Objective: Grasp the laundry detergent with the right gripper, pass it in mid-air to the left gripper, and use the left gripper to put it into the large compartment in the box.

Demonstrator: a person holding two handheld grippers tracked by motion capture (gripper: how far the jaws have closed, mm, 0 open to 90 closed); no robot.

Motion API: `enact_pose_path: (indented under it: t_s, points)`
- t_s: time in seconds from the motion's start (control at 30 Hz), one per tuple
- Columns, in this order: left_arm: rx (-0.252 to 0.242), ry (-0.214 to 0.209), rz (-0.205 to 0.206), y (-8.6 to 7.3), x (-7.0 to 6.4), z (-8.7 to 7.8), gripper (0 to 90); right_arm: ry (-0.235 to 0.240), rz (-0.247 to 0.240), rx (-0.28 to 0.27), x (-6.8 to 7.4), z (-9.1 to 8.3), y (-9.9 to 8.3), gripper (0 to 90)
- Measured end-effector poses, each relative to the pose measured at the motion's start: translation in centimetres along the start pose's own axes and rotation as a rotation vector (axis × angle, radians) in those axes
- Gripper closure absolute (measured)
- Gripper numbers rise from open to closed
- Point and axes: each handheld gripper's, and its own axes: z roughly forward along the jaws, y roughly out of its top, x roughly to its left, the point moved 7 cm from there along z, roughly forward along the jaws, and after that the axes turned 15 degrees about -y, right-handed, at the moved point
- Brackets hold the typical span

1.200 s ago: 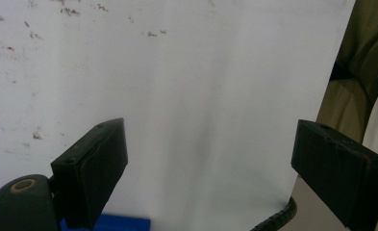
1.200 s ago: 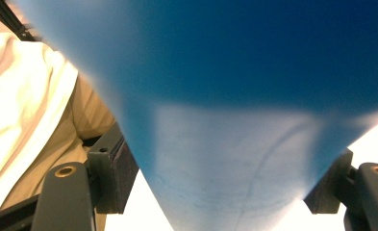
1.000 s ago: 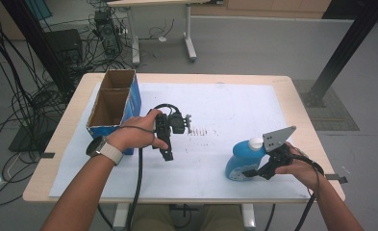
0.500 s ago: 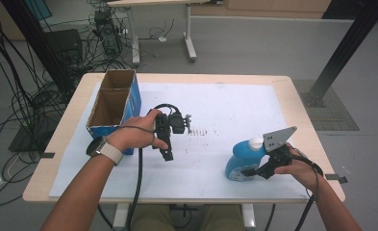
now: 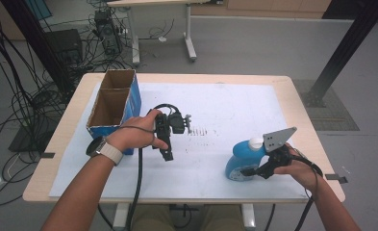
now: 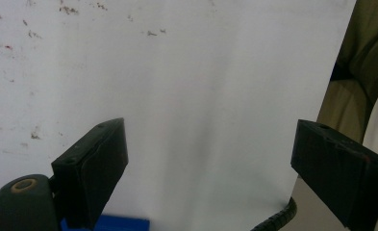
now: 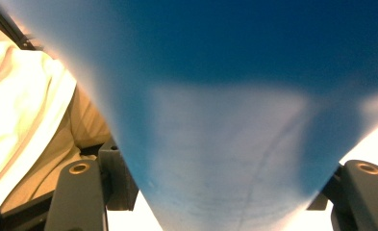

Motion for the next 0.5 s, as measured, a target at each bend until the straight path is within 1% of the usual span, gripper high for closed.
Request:
enact_pose_path:
  t_s: [0.13, 0.2, 0.5]
  points:
    - [-0.001, 0.001, -0.002, -0.01, -0.01, -0.01, 13.0, 0.004, -0.001, -0.001, 0.06, 0.06, -0.02, 34.9]
    - [0.0, 0.001, -0.002, -0.02, -0.01, 0.0, 13.0, 0.003, 0.009, -0.006, -0.02, 0.1, -0.08, 35.0]
    - [-0.003, -0.001, -0.001, 0.01, 0.03, 0.04, 13.0, 0.005, 0.017, -0.019, -0.06, 0.11, -0.09, 35.9]
